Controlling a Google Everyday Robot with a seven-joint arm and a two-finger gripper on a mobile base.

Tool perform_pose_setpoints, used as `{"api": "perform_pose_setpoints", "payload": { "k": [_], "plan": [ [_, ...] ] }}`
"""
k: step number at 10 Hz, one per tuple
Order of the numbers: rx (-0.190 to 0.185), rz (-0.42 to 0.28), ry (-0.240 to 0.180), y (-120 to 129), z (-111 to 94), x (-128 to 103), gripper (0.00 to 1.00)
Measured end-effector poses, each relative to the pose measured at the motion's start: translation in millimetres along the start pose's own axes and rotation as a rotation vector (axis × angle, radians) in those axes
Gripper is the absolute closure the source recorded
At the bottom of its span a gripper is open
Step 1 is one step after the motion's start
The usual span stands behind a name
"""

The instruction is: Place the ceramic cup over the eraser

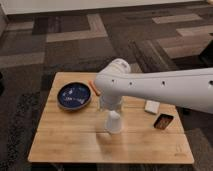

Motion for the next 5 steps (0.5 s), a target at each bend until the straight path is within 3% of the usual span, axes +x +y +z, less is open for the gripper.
{"api": "perform_pose_setpoints", "payload": {
  "k": [5],
  "plan": [
    [-0.005,0.04,0.024,-16.7,15.5,-2.9,0.35]
  ]
}}
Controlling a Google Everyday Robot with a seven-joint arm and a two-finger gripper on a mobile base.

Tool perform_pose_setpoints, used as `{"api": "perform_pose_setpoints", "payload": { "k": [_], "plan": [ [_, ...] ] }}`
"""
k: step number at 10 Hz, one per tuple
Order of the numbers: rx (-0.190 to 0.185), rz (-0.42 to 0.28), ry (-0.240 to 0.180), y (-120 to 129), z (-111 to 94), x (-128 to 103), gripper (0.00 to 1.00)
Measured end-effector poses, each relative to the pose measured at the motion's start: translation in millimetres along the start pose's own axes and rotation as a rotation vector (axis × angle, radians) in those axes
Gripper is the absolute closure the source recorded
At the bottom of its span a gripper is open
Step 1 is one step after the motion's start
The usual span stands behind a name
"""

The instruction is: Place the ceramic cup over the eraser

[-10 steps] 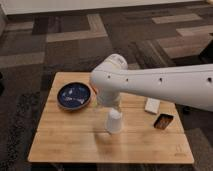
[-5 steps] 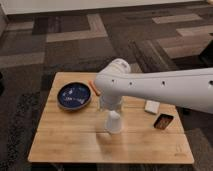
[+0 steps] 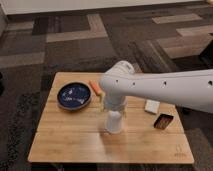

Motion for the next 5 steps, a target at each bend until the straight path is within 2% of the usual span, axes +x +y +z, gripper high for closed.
{"api": "perform_pose_setpoints", "payload": {
  "k": [5],
  "plan": [
    [-0.015,0.004,0.024,-1.4,17.0,-6.1,0.35]
  ]
}}
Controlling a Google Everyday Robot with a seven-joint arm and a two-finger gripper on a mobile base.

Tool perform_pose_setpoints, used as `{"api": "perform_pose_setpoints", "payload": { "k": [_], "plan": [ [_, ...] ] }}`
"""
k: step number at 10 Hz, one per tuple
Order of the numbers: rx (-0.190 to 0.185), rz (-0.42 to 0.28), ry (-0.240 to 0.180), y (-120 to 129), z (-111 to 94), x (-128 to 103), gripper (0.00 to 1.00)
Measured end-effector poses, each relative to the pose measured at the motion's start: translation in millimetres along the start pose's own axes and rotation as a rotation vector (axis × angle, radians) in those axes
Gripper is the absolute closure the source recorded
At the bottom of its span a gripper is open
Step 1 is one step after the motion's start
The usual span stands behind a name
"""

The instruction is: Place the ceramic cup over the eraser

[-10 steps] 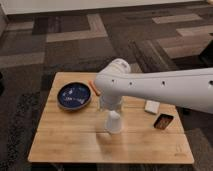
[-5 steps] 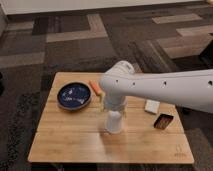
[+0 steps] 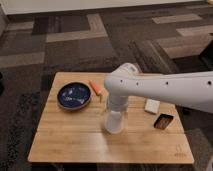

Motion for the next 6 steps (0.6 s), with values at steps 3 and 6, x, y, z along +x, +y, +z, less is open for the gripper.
{"api": "perform_pose_setpoints", "payload": {
  "k": [3,6],
  "plan": [
    [0.018,-0.01,0.025,0.4,12.6,-0.7,0.38],
    [0.046,0.011,0.01,-3.8,7.4,-4.7,0.78]
  ]
}}
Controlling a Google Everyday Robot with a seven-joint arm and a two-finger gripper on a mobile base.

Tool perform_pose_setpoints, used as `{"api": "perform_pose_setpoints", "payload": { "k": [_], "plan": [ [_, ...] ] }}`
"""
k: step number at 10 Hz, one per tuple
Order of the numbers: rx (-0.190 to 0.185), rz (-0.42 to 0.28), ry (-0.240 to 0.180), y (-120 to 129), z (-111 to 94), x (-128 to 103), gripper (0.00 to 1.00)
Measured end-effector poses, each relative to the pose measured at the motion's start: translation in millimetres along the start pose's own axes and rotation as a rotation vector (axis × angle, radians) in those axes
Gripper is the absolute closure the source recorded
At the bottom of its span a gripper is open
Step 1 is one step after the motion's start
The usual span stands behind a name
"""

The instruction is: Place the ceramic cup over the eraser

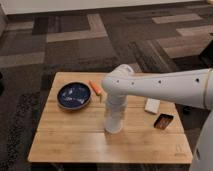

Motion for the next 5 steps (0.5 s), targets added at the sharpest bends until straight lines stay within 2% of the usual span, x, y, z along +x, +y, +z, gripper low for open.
{"api": "perform_pose_setpoints", "payload": {
  "k": [2,3,5],
  "plan": [
    [0.012,0.008,-0.015,0.4,-9.8,-0.5,0.96],
    [0.015,0.013,-0.023,2.0,-19.9,0.4,1.0],
    [0.013,0.015,-0.028,5.1,-36.2,1.3,1.0]
  ]
}}
